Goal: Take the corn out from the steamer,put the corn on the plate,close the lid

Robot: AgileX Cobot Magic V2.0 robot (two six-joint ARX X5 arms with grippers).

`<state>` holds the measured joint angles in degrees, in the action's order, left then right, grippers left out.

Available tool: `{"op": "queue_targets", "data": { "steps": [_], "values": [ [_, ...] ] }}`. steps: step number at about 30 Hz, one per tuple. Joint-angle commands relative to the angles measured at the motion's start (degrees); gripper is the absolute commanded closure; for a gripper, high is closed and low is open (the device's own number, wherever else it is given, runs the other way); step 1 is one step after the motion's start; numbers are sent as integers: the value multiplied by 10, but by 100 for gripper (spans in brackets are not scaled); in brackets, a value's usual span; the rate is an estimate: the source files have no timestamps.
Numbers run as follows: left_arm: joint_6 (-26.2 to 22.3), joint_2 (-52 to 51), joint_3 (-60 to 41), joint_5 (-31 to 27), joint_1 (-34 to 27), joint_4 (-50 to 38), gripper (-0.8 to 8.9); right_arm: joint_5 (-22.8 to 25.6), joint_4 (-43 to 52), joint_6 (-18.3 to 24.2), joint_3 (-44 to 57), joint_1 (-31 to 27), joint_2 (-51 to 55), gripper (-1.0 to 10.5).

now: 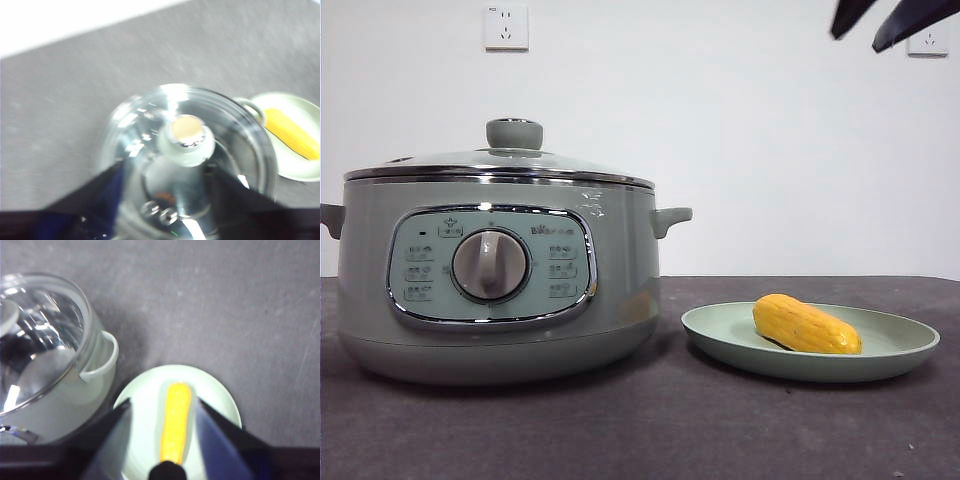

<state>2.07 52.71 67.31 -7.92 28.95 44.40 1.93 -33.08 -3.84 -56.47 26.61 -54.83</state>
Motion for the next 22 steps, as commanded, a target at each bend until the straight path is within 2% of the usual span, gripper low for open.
{"op": "queue_targets", "data": {
  "steps": [1, 4, 9, 13, 22],
  "values": [
    [-4, -79, -86, -31, 0, -38, 822, 2, 56, -8, 80, 1, 63, 959],
    [10, -196, -210, -60, 0, -97, 822, 37, 139, -17, 189, 1, 155, 959],
    [9, -288, -302, -71, 0, -122, 822, 52, 182, -30, 266, 0, 211, 959],
    [9, -290, -305, -70, 0, -80, 816, 106, 163, -57, 267, 0, 210, 942],
    [9, -287, -305, -71, 0, -40, 816, 104, 141, -56, 266, 0, 211, 942]
  ]
}}
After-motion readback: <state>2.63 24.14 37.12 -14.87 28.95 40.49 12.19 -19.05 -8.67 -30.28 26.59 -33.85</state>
